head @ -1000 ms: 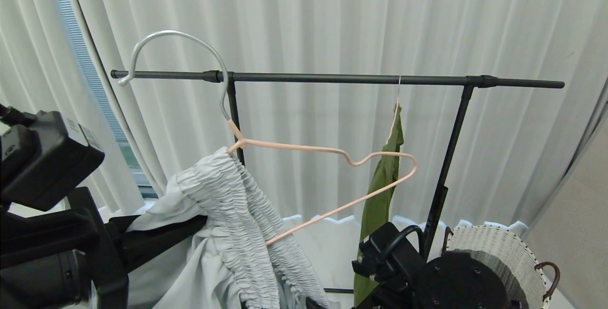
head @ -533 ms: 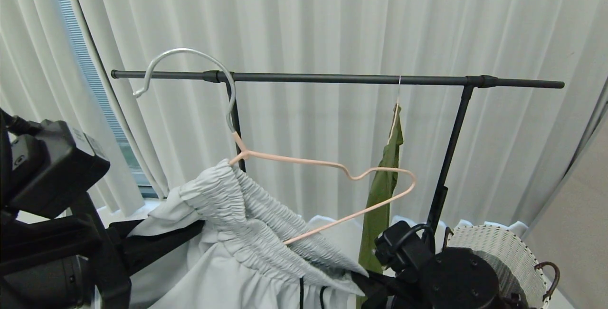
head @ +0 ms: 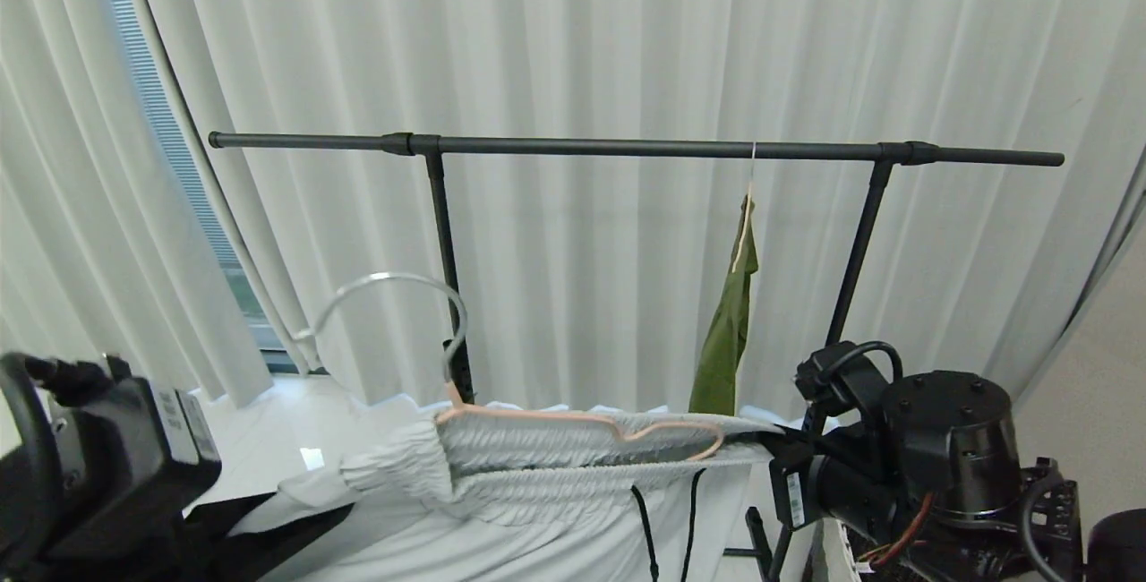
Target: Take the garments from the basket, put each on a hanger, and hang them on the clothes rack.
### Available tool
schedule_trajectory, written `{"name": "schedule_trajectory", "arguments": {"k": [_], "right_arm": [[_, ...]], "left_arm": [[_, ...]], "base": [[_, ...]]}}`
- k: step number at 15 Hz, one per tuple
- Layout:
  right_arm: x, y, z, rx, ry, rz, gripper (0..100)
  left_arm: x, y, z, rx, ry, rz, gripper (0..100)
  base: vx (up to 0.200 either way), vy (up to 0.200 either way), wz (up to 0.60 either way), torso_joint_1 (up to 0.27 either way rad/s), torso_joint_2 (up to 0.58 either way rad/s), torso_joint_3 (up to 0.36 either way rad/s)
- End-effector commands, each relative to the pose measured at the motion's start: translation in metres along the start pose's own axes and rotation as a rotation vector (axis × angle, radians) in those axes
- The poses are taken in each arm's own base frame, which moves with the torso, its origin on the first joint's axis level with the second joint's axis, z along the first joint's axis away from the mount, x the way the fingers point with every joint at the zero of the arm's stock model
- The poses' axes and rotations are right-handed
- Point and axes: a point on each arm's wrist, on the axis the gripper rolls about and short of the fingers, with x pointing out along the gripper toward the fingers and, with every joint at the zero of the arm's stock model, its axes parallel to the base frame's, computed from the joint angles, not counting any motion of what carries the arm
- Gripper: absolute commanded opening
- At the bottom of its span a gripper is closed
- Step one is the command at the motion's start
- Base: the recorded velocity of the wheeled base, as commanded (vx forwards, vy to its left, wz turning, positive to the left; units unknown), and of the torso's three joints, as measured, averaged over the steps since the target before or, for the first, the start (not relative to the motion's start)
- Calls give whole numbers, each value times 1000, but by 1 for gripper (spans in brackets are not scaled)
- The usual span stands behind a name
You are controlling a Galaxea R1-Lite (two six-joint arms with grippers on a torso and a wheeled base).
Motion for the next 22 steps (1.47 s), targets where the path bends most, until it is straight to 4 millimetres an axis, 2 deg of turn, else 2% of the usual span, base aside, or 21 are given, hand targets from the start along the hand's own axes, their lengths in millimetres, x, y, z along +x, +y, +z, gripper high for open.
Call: {"name": "schedule_trajectory", "arguments": {"k": [1,3,5,9,10,14,17,20,22], "right_arm": [[-4,-4,5,4,-22,-9,0],[-6,-4,8,1,-35,-6,0],[-13,-5,10,-43,-40,7,0],[-41,4,14,-114,-7,143,0],[-50,4,15,-136,0,175,100],[-74,0,21,-251,-35,295,100],[-79,3,27,-334,-54,421,100],[-76,20,36,-458,-36,635,100],[-74,40,39,-490,-1,734,100]], "left_arm": [[-1,-6,-18,14,40,-6,0],[4,-8,-24,17,81,-6,0],[13,-8,-29,24,164,68,0],[26,-2,-15,-28,113,138,0],[27,-1,-13,-32,102,150,0],[21,-5,-9,-32,22,124,0],[13,-14,-13,-6,-40,15,0],[9,-22,-9,25,-96,-65,0],[9,-27,-4,43,-132,-101,0]], "base": [[0,0,0,0,0,0],[0,0,0,0,0,0],[0,0,0,0,0,0],[0,0,0,0,0,0],[0,0,0,0,0,0],[0,0,0,0,0,0],[0,0,0,0,0,0],[0,0,0,0,0,0],[0,0,0,0,0,0]]}}
